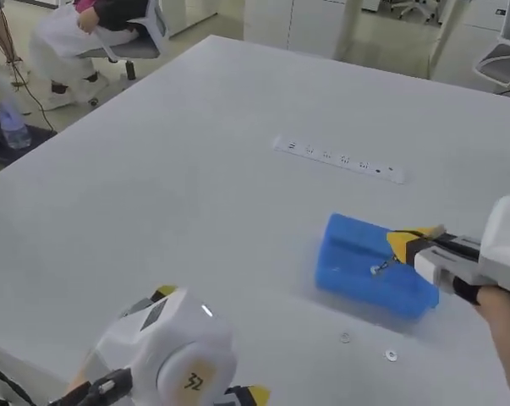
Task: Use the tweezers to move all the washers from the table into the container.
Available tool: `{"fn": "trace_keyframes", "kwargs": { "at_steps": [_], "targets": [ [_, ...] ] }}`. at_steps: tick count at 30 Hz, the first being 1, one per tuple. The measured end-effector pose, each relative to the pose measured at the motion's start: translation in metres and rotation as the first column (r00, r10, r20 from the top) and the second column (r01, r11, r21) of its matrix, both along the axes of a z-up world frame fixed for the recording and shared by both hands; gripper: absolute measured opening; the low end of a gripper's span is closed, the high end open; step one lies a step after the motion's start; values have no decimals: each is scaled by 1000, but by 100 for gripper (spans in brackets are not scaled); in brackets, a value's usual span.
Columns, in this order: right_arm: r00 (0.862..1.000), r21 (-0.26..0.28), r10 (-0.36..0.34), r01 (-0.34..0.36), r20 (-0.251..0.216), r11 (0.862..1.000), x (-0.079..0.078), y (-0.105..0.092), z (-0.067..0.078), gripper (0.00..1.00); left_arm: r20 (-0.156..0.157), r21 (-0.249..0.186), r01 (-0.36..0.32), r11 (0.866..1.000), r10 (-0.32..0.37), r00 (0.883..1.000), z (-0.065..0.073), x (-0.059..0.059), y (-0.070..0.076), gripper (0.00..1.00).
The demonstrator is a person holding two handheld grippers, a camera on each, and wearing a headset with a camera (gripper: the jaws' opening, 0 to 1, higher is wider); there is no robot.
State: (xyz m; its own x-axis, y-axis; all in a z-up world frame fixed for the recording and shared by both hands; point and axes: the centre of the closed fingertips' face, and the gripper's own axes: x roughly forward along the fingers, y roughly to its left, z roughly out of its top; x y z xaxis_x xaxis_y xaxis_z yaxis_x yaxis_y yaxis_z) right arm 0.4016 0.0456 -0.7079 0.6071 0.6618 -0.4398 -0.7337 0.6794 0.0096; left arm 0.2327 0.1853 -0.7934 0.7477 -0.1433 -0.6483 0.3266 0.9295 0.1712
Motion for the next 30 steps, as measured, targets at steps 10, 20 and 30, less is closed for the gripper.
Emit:
{"fn": "trace_keyframes", "kwargs": {
  "at_steps": [10, 20, 30],
  "targets": [
    [1000, -69, -25, 24, -17, 997, 24, 0, -39, 2, -7, 5, -4, 1000, 4, 1000, -1, -1, 1, 95],
    [997, -95, -40, 34, -70, 995, 29, 4, -69, 2, -16, 7, 0, 1000, 0, 1000, -3, -2, 1, 95],
    [995, -140, -28, 15, -93, 990, 30, 7, -90, 2, -20, 6, -1, 1000, 1, 1000, -3, -2, 2, 95]
  ]
}}
